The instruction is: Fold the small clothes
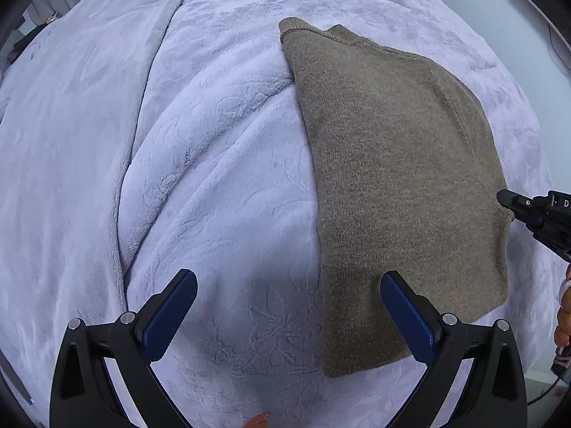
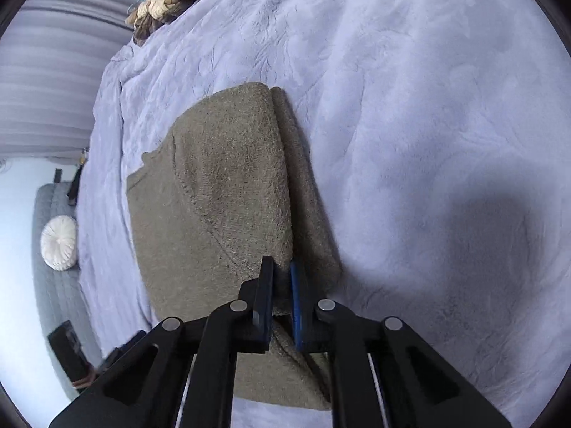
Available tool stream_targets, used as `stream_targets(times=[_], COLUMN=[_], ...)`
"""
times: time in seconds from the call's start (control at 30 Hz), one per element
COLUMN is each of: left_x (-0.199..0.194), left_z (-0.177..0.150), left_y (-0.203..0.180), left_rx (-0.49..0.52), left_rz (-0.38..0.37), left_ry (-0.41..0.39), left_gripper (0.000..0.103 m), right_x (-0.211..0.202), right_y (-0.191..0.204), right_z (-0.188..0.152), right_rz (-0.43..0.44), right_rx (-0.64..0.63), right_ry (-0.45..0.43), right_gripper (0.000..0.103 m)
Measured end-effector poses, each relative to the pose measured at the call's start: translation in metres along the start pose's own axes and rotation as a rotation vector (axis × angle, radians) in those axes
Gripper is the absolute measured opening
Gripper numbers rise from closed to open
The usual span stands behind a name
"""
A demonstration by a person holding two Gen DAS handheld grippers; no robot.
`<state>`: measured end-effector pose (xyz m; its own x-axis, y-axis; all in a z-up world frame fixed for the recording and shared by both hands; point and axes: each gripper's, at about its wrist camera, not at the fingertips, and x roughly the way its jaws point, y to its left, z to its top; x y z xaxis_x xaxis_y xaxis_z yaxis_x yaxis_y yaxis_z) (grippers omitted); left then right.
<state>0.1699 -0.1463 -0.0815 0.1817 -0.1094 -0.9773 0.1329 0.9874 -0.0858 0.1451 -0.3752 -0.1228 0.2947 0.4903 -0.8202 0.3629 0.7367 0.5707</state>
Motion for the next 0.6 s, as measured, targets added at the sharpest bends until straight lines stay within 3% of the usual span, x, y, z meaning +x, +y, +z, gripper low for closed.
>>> stream_targets(times=[0.13, 0.23, 0.33, 0.43, 0.5, 0.6], left_x=[0.004, 0.003, 0.004, 0.007, 0.008, 0.012], left_z=[0.002, 0.005, 0.008, 0.006, 0.007, 0.009], left_y=[-0.002, -0.004, -0.005, -0.004, -0.006, -0.007], left_rx=[0.015, 0.023, 0.029, 0.027, 0.027, 0.024], left_rz=[0.009, 0.01, 0.006, 0.002, 0.007, 0.004], left_ry=[0.014, 0.014, 0.012, 0.017, 0.02, 0.026], left_gripper=[0.103, 0.103, 0.103, 0.103, 0.103, 0.103], right_x=[0.016, 0.008, -0.009, -0.022, -0.026, -0.024], right_y=[0.009, -0.001, -0.011, -0.026, -0.036, -0.038], right_z=[-0.006, -0.007, -0.013, -0.022, -0.031, -0.04], right_rz=[-0.187, -0.125, -0.117, 0.011, 0.061, 0.054], right_rx=[-0.15, -0.077, -0.045, 0.023, 0.069, 0.079], right_ry=[0.011, 0.004, 0.0, 0.005, 0.009, 0.018], right_gripper=[0.009, 0.009, 0.012, 0.014, 0.025, 0.039])
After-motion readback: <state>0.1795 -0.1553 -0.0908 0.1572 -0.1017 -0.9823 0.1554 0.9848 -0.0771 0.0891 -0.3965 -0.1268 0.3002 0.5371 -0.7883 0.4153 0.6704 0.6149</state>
